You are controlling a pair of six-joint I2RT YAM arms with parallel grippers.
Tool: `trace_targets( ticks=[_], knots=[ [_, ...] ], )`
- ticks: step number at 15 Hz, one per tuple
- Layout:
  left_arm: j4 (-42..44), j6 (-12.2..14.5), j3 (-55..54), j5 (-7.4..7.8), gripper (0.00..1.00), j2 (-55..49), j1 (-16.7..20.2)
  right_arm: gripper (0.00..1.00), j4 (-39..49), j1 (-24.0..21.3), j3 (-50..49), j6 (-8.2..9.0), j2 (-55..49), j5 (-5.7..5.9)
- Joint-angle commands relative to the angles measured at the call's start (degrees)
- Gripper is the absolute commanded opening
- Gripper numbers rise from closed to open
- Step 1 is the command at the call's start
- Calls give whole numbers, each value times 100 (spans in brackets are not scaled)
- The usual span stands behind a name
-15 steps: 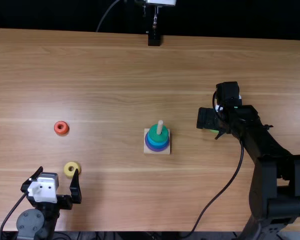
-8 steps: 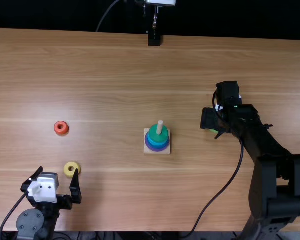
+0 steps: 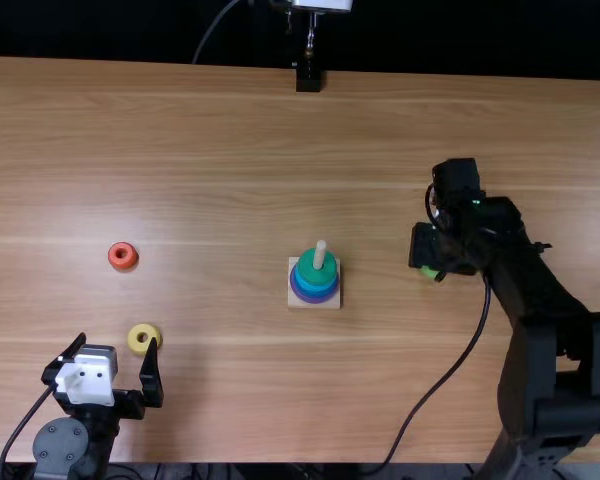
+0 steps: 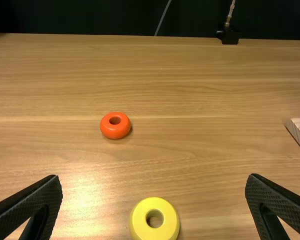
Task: Build the Hanoi tower: stack the rings onto the peg from bottom to top in this color order: purple, dark blue, light blue, dark green, light green, yellow, orange.
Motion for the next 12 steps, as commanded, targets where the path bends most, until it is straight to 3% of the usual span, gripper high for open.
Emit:
trace_targets(
  ticks=[1,3,4,12],
  knots=[
    [-463,-8,-604,3,100,-69,66,0,-328,300,485,-23,-444,-87],
    [-463,-8,-604,3,100,-69,66,0,-940,573,978,-33,-549,-319],
    [-463,-8,-604,3,100,-69,66,0,-1182,749,1250,-33,-637,-361],
    [-463,-8,-604,3,100,-69,66,0,-2585,1988,2937,93,-883,-393]
  ],
)
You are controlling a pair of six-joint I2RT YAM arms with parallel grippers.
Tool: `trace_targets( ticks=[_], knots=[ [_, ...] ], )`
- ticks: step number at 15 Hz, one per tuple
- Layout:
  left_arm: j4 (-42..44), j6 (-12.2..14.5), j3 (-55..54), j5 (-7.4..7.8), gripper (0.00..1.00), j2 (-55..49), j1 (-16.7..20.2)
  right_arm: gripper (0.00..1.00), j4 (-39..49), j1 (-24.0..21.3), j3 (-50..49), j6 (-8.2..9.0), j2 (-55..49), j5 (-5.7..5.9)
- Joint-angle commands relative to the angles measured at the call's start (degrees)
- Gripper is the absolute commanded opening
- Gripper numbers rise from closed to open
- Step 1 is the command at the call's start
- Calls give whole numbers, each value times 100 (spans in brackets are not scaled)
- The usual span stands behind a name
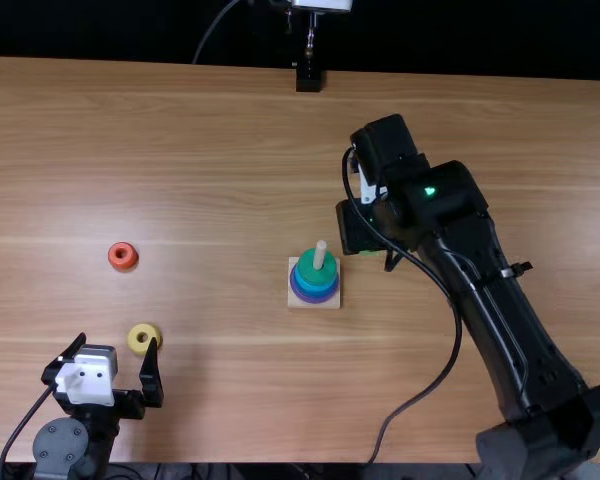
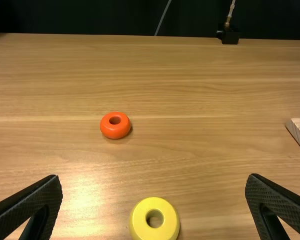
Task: Build the Hanoi tower: stack the rings onto the peg from bottom to top in this color order: purple, dark blue, light blue, dark green, light green, yellow, orange.
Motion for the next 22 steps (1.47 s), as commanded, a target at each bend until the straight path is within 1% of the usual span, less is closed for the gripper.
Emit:
trace_targets(
  ticks=[1,4,7,9,12,13,14,22],
  knots=[
    [-461,-10,-604,5,100,-69,66,0,-86,161,333,76,-142,-30],
    [-461,-10,-604,15,100,-69,66,0,-192,354,632,76,-142,-30],
    [-461,-10,-604,5,100,-69,66,0,-192,530,684,86,-142,-30],
    [-461,-10,-604,5,100,-69,66,0,-192,557,684,86,-133,-51],
    [-461,-10,-604,5,100,-69,66,0,-181,644,684,76,-98,-51],
    [-461,-10,-604,15,100,-69,66,0,-181,653,684,86,-89,-62],
    [-461,-10,-604,5,100,-69,66,0,-160,715,693,76,-81,-104],
    [-461,-10,-604,15,100,-69,66,0,-139,838,711,86,-54,-114]
  ],
)
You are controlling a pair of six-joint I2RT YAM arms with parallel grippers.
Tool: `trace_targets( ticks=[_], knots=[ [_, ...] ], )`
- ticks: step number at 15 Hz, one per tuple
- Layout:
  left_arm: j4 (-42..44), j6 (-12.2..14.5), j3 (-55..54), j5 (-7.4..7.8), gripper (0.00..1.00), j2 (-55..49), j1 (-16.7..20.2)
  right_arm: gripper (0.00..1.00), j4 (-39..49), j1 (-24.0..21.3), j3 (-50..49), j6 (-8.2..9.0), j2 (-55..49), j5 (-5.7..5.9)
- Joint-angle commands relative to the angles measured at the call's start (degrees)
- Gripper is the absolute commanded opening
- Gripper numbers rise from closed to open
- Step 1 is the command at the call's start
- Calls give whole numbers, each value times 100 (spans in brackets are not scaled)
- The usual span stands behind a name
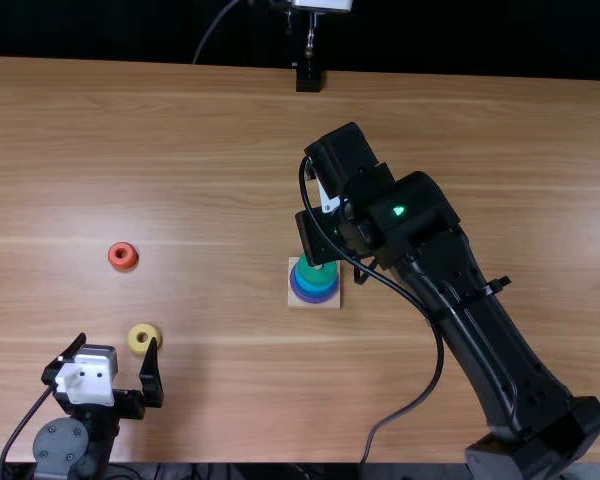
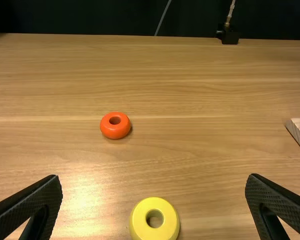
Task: Build the Hanoi tower: stack the rings onto the peg from bottom to top in this color order: purple, dark blue, light blue, dark green, light green, yellow, orange.
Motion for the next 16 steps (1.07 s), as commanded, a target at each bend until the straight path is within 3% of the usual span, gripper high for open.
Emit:
trace_targets(
  ticks=[1,16],
  knots=[
    [-461,-8,-604,15,100,-67,66,0,31,99,188,18,-43,-51],
    [-461,-8,-604,15,100,-67,66,0,42,108,144,8,431,-62]
  ],
)
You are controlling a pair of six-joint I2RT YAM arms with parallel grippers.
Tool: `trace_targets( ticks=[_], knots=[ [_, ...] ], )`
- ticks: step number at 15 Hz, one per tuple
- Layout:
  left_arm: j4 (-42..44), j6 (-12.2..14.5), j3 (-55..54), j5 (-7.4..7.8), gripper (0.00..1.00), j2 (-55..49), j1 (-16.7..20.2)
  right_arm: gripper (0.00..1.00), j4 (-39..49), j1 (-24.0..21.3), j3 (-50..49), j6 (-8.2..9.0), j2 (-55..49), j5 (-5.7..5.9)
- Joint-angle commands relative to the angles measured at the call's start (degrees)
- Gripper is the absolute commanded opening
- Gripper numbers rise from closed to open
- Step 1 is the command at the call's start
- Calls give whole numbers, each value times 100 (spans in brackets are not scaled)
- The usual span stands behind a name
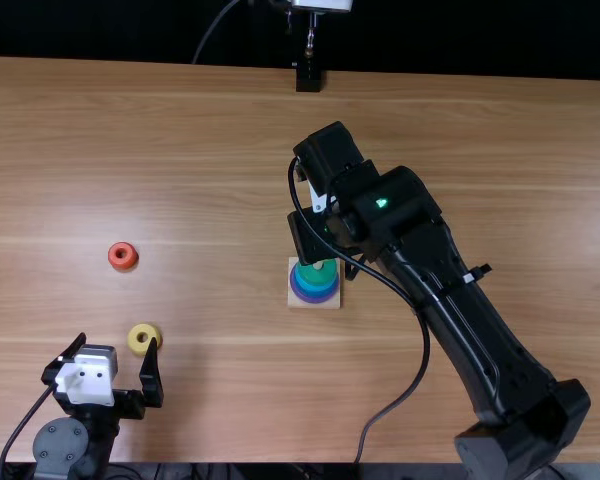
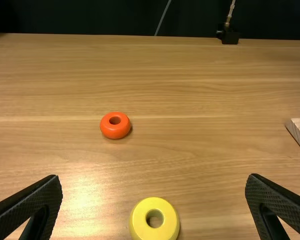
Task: Build the Hanoi tower: stack the rings onto the peg from bottom to top in this color order: purple, dark blue, light blue, dark green, light green, yellow, orange.
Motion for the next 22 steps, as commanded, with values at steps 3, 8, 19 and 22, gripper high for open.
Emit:
trace_targets(
  ticks=[3,8,19,22],
  knots=[
    [-461,-12,-607,5,100,-67,66,0,-19,71,90,10,198,-18],
    [-461,-12,-607,15,100,-67,66,0,-19,62,2,10,224,-18],
    [-461,-12,-607,15,100,-67,66,100,34,27,-104,263,233,45],
    [-461,-12,-607,15,100,-67,66,100,424,-8,-33,242,119,119]
  ],
)
